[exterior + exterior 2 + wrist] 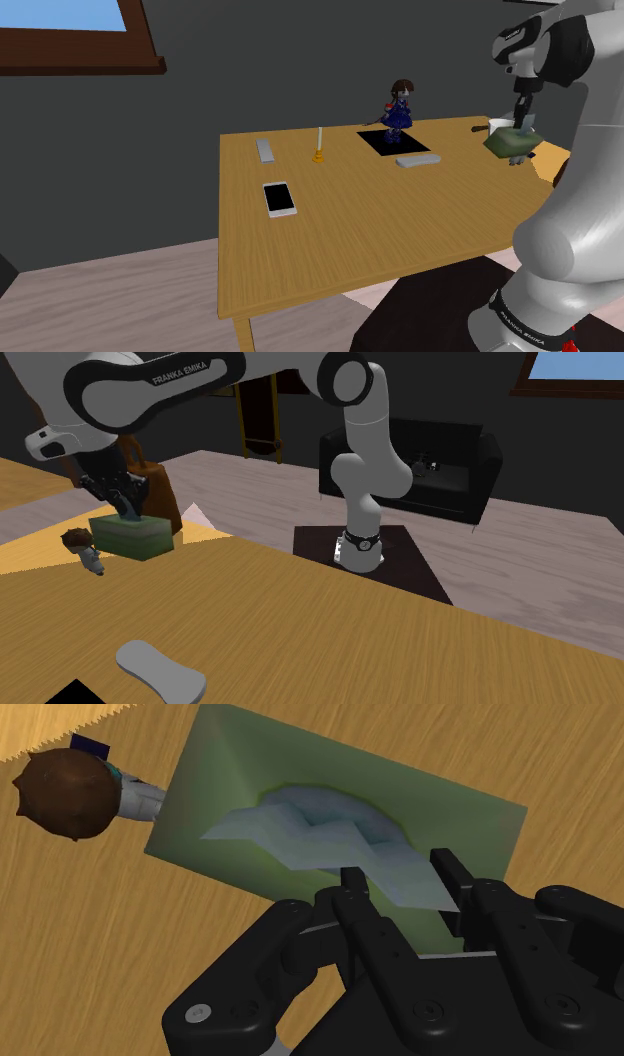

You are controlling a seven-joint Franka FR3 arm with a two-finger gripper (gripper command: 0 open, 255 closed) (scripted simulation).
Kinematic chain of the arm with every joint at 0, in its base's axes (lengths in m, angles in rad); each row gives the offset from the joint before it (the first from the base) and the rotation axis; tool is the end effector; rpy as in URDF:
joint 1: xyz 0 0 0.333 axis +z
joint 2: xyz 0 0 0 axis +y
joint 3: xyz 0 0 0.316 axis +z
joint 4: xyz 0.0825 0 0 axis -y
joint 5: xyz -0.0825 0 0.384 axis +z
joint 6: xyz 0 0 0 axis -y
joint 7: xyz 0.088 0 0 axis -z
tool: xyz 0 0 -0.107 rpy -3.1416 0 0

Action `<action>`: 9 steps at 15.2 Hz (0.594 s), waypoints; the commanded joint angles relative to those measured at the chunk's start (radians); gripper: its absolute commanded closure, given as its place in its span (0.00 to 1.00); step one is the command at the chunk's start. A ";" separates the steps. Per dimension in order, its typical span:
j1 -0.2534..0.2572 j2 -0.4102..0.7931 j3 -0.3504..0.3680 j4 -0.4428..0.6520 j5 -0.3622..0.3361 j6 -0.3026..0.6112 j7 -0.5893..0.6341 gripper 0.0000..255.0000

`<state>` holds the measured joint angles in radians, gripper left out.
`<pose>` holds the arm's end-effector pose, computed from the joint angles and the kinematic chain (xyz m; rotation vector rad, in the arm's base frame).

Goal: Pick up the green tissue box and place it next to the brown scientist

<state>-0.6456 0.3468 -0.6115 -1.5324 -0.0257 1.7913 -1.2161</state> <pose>0.2434 -0.5992 0.4858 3.0752 -0.0143 -0.3367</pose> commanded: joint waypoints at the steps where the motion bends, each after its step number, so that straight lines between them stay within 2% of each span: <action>1: 0.002 0.001 0.001 -0.027 0.000 0.029 0.004 1.00; 9: 0.002 0.020 0.008 -0.110 0.009 0.128 0.013 1.00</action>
<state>-0.6427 0.3630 -0.6050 -1.6360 -0.0187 1.9075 -1.2041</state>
